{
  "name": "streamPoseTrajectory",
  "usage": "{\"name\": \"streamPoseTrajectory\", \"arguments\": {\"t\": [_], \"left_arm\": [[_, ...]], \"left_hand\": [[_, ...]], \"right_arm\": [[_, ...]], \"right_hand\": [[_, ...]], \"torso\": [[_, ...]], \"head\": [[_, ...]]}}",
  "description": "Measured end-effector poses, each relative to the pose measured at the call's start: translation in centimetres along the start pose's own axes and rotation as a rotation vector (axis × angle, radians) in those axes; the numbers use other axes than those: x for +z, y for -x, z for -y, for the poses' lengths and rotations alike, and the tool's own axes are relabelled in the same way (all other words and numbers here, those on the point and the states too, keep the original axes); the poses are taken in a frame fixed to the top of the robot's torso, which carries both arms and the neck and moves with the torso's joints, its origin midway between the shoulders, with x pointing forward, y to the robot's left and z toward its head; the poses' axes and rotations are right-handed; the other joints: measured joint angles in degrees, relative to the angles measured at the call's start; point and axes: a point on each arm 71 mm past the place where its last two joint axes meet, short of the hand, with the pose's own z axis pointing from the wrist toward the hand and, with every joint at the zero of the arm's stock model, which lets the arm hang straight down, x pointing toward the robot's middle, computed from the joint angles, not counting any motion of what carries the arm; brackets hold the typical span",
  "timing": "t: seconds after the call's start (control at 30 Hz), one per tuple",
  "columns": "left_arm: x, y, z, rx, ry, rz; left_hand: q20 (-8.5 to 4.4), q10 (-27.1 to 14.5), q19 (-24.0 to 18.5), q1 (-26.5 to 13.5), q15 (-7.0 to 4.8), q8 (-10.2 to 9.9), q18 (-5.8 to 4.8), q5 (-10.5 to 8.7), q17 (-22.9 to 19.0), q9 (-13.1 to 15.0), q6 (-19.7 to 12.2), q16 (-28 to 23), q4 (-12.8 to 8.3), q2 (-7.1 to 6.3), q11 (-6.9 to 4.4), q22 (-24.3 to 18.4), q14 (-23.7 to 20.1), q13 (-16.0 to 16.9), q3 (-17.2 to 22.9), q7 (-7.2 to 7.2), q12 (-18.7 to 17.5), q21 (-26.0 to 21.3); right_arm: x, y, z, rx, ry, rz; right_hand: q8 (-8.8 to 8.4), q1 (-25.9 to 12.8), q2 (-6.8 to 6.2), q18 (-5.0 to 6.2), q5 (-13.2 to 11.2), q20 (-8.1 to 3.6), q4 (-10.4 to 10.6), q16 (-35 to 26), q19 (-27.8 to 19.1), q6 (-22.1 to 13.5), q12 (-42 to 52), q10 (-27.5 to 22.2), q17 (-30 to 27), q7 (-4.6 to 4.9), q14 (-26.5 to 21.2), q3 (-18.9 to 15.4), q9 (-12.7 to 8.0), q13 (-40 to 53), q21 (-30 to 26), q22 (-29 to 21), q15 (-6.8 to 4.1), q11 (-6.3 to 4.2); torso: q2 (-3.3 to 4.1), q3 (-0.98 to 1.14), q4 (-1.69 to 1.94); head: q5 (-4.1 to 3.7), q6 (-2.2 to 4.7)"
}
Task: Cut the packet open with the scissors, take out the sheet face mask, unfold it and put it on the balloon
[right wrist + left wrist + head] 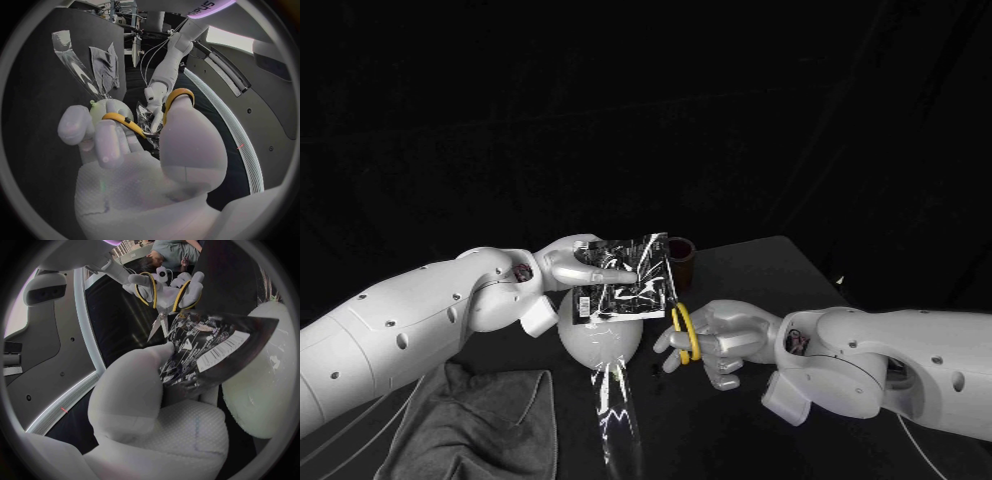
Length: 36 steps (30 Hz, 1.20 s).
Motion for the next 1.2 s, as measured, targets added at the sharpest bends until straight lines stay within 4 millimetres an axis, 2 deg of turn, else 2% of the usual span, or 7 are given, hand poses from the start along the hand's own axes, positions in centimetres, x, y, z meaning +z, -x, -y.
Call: {"name": "streamPoseTrajectory", "arguments": {"t": [0.57, 0.63, 0.87, 1.03, 1.1, 1.13, 1.2], "left_arm": [[0.2, -0.3, 0.1, 0.002, 0.000, -0.015], [0.2, -0.4, 0.1, 0.002, 0.000, -0.017], [0.2, -0.4, 0.1, 0.003, 0.003, -0.022], [0.2, -0.4, 0.1, 0.004, 0.006, -0.025], [0.2, -0.4, 0.1, 0.004, 0.008, -0.026], [0.2, -0.4, 0.1, 0.004, 0.009, -0.026], [0.2, -0.4, 0.0, 0.004, 0.011, -0.025]], "left_hand": [[0.00, -0.01, 0.00, -0.12, 0.01, -0.01, -0.01, 0.11, 0.06, 0.00, 0.12, 0.00, 0.00, -0.11, 0.01, 0.00, 0.01, 0.00, 0.00, 0.13, 0.00, 0.00], [0.00, -0.02, 0.00, -0.12, 0.01, -0.03, -0.01, 0.11, 0.06, 0.00, 0.12, 0.00, 0.00, -0.11, 0.02, 0.00, 0.01, 0.00, 0.00, 0.13, 0.00, 0.00], [0.00, 0.03, 0.00, -0.06, 0.01, -0.10, -0.02, 0.11, 0.05, 0.00, 0.11, 0.00, 0.00, -0.06, -0.03, 0.00, 0.01, 0.00, 0.00, 0.13, 0.00, 0.00], [0.00, 0.12, 0.00, 0.02, 0.01, -0.21, -0.02, 0.11, 0.04, 0.00, 0.10, 0.00, 0.00, 0.02, -0.12, 0.00, 0.01, -0.01, 0.00, 0.13, -0.01, 0.00], [0.00, 0.12, 0.00, 0.05, 0.02, -0.21, -0.02, 0.11, 0.04, 0.00, 0.10, 0.00, 0.00, 0.05, -0.12, 0.00, 0.02, -0.02, 0.00, 0.13, -0.01, 0.00], [0.00, 0.12, 0.00, 0.05, 0.02, -0.19, -0.02, 0.11, 0.04, 0.00, 0.10, 0.00, 0.00, 0.05, -0.12, 0.00, 0.02, -0.02, 0.00, 0.13, -0.01, 0.00], [0.00, 0.12, 0.00, 0.05, 0.02, -0.08, -0.02, 0.11, 0.03, 0.00, 0.09, 0.00, 0.00, 0.05, -0.12, 0.00, 0.02, -0.02, 0.00, 0.13, -0.01, 0.00]], "right_arm": [[1.0, 1.6, -1.3, -0.035, 0.022, 0.028], [1.0, 1.7, -1.4, -0.036, 0.022, 0.030], [1.1, 2.2, -1.7, -0.043, 0.027, 0.041], [1.1, 2.6, -2.0, -0.049, 0.032, 0.050], [1.1, 2.7, -2.0, -0.050, 0.033, 0.053], [1.1, 2.8, -2.1, -0.050, 0.033, 0.055], [1.1, 2.9, -2.1, -0.052, 0.032, 0.058]], "right_hand": [[-0.15, 0.19, 0.19, -0.04, 0.00, 0.01, -0.06, 0.00, 0.41, -0.01, 0.21, 0.01, 0.10, -0.01, 0.00, 0.07, -0.04, -0.09, 0.54, 0.01, 0.00, 0.00], [-0.15, 0.15, 0.73, -0.04, 0.00, 0.01, -0.06, 0.12, 0.41, -0.01, 0.21, 0.01, 0.13, -0.01, 0.00, 0.37, -0.04, -0.09, 0.54, 0.01, 0.00, 0.00], [-0.12, 0.39, 1.19, -0.06, 0.00, -0.18, -0.04, 0.29, 0.65, -0.01, 0.61, 0.25, 0.40, -0.01, 0.21, 0.87, -0.07, -0.19, 1.21, -0.02, -0.21, 0.13], [1.13, 0.64, 3.20, -0.41, 0.00, -0.70, -0.08, 0.87, 1.75, 0.10, 1.81, 1.06, 1.47, 0.12, 0.84, 2.50, -0.11, -0.04, 2.93, -0.02, -0.84, 0.10], [2.30, 0.74, 5.59, -0.42, 0.00, -1.24, -0.13, 1.37, 2.29, 1.40, 2.90, 3.82, 2.03, 1.37, 1.21, 4.09, -0.03, 0.49, 3.94, -0.01, -1.50, -0.03], [2.90, 0.79, 6.79, -0.42, 0.00, -1.54, -0.22, 1.56, 2.59, 2.38, 3.40, 5.49, 2.39, 1.59, 1.27, 4.83, 0.07, 0.80, 4.47, -0.01, -1.87, -0.17], [4.06, 0.91, 8.62, -0.44, 0.00, -2.14, -0.29, 1.56, 3.19, 4.51, 4.27, 8.85, 2.85, 1.01, 1.60, 5.88, 0.27, 1.50, 5.35, 0.00, -2.63, -1.64]], "torso": [[0.07, 0.01, 0.09], [0.06, 0.01, 0.09], [0.03, 0.01, 0.03], [0.02, 0.03, 0.00], [0.02, 0.03, -0.02], [0.02, 0.04, -0.02], [0.02, 0.04, -0.02]], "head": [[0.22, 0.09], [0.23, 0.06], [0.29, 0.04], [0.16, 0.10], [0.13, 0.11], [0.13, 0.11], [0.08, 0.10]]}}
